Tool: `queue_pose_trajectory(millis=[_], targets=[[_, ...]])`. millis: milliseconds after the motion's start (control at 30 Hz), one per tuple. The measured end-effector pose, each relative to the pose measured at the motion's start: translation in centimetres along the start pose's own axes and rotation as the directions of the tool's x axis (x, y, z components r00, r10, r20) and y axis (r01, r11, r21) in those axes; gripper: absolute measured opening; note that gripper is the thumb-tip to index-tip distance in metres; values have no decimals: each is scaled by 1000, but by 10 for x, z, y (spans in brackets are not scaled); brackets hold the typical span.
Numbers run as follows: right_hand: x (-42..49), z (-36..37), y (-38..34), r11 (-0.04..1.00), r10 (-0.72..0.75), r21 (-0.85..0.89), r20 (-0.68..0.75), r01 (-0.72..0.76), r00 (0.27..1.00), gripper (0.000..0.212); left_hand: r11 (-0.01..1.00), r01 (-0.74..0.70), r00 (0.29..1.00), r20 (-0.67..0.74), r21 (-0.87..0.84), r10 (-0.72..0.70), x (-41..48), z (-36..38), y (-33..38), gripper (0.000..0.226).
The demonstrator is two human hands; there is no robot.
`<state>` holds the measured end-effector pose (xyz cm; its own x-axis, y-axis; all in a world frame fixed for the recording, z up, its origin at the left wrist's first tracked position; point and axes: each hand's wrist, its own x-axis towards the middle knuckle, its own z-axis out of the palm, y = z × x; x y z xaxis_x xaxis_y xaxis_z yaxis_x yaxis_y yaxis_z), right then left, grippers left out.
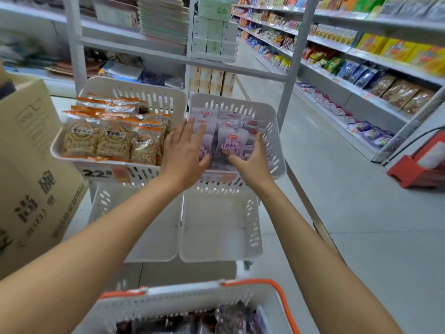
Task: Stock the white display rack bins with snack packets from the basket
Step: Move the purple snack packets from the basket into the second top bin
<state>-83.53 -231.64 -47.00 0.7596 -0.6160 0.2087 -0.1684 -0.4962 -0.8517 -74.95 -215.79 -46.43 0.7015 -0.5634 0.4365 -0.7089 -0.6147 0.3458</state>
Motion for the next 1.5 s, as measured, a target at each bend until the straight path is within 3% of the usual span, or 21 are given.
queue_pose_trajectory(millis=[100, 200, 300, 367, 433, 633, 700, 767, 833, 900, 967, 1000, 1033, 1100, 1167, 1200, 1233, 1300, 1400, 1500], targets=[[-61, -14, -5, 998, -58, -15, 30, 59, 998, 83, 994, -63, 998, -6, -94, 63, -40, -7, 20, 61], [-138, -26, 18, 997, -32, -59, 171, 42, 985, 61, 971, -45, 991, 110, -236, 73, -104, 9, 30, 57], [-213, -38, 63, 970, 123, -244, 433, -15, 893, 56, 955, 72, 955, 297, -289, 19, -175, 28, 24, 54], [-250, -44, 95, 945, 214, -325, 527, -38, 822, 56, 947, 136, 921, 389, -290, -13, -222, 38, 12, 52], [-275, -43, 124, 913, 299, -402, 542, -70, 785, 59, 946, 173, 897, 440, -275, -36, -263, 46, -2, 53], [-293, -10, 212, 817, 431, -561, 446, -130, 784, 75, 880, 376, 796, 587, -288, -148, -330, 56, -6, 51], [-299, -13, 194, 824, 392, -550, 375, -138, 840, 66, 829, 450, 773, 609, -333, -176, -338, 54, 2, 51], [-300, -26, 174, 878, 349, -428, 268, -214, 898, 53, 752, 538, 752, 620, -380, -224, -342, 53, 13, 54], [-303, -41, 159, 938, 322, -194, 182, -287, 929, 49, 607, 668, 690, 664, -431, -288, -342, 55, 32, 67], [-317, -51, 141, 922, 356, 55, 272, -384, 894, 56, 325, 815, 571, 761, -481, -307, -339, 60, 55, 77], [-333, -50, 139, 900, 342, 106, 429, -423, 836, 73, 45, 860, 499, 822, -508, -274, -338, 70, 71, 57], [-339, -50, 138, 910, 335, 52, 490, -410, 805, 83, 10, 851, 505, 813, -525, -290, -340, 74, 74, 44], [-343, -49, 139, 921, 352, -41, 518, -388, 779, 91, 43, 837, 526, 783, -545, -331, -342, 77, 73, 38], [-349, -44, 156, 896, 390, -395, 486, -201, 782, 71, 133, 824, 551, 727, -550, -408, -346, 77, 62, 38], [-360, -39, 177, 682, 412, -720, 521, 126, 747, 52, 180, 815, 566, 689, -551, -453, -350, 73, 44, 36], [-366, -35, 185, 600, 450, -764, 567, 236, 690, 53, 181, 812, 568, 679, -556, -465, -351, 72, 34, 34], [-371, -32, 189, 585, 468, -760, 600, 281, 648, 52, 173, 810, 567, 672, -561, -476, -353, 70, 26, 32], [-372, -33, 186, 674, 428, -697, 637, 243, 641, 43, 126, 813, 546, 669, -569, -504, -354, 69, 13, 31], [-355, -41, 170, 864, 354, -503, 618, 7, 703, 33, 27, 809, 525, 702, -587, -481, -352, 68, 10, 37], [-331, -43, 136, 968, 241, -197, 573, -154, 783, 33, 61, 802, 562, 717, -594, -411, -344, 64, 18, 38]])
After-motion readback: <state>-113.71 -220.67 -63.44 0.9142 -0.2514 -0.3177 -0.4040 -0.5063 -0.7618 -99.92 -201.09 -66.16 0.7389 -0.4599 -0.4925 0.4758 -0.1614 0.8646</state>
